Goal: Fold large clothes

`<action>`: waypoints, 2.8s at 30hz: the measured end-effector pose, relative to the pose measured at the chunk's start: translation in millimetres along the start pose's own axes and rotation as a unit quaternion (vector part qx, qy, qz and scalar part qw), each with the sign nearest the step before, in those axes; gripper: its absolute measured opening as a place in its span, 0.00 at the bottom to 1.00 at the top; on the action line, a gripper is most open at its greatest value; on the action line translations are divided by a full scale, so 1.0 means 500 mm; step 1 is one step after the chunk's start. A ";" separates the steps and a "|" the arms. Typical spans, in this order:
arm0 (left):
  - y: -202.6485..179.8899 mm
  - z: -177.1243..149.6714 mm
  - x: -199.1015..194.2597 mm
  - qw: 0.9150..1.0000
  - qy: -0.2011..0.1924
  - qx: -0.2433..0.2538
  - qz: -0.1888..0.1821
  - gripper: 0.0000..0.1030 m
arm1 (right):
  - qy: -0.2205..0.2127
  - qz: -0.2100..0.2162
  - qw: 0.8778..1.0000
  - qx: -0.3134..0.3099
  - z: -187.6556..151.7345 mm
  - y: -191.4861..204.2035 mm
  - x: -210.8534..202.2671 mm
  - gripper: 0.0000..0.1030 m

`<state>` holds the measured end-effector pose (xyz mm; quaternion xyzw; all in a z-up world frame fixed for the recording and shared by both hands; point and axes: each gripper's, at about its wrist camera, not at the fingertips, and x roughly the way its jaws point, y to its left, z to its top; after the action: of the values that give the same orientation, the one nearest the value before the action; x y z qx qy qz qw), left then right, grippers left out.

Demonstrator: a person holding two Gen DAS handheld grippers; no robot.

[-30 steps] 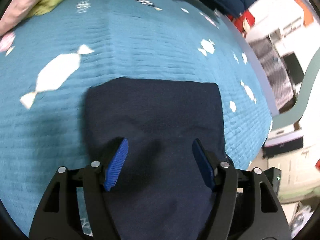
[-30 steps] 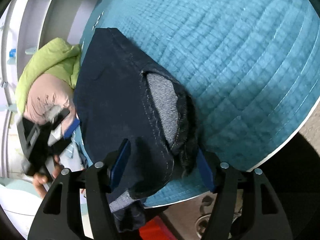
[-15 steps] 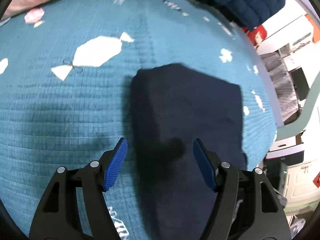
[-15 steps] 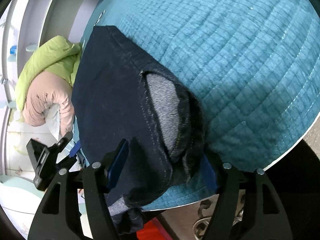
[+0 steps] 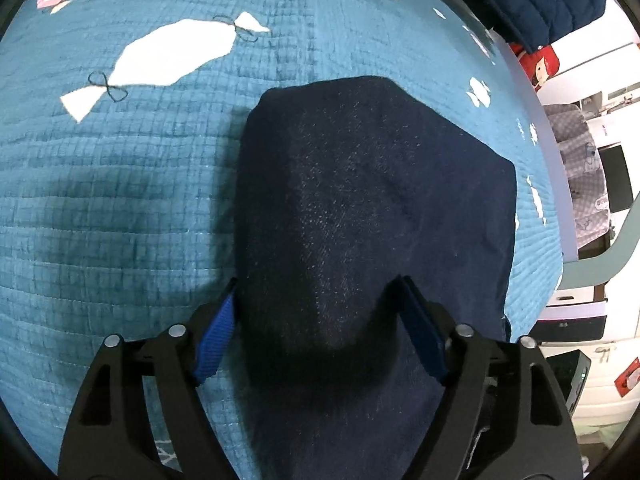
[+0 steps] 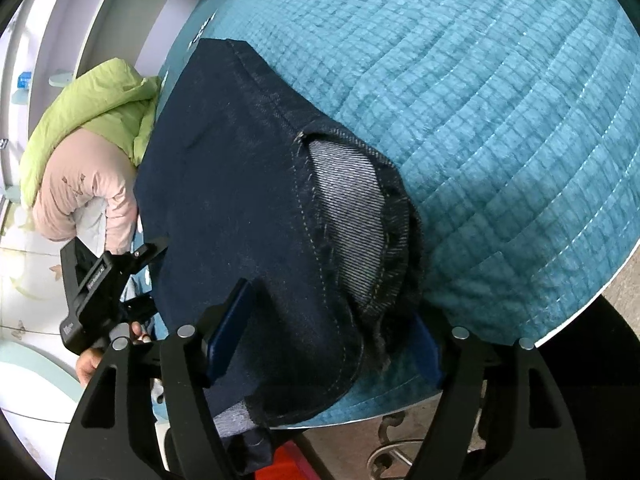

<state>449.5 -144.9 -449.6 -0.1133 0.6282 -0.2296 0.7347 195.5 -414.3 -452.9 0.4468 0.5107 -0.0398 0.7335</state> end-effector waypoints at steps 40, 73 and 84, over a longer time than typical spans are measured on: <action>0.271 -0.140 -0.497 0.978 -0.202 -0.016 0.054 0.44 | -0.004 0.046 0.951 -0.306 -0.231 0.589 0.107 0.14; 0.771 -0.042 -0.767 0.946 -0.260 -0.143 0.133 0.44 | 0.085 0.108 0.919 -0.370 -0.354 1.021 0.485 0.14; 0.853 -0.114 -0.704 0.931 -0.272 -0.194 0.146 0.47 | 0.108 0.033 0.922 -0.370 -0.363 0.934 0.592 0.19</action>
<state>439.8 401.5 -347.6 -0.2191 0.4465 0.0463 0.8663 447.1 108.7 -412.5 0.1619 0.5502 0.2250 0.7877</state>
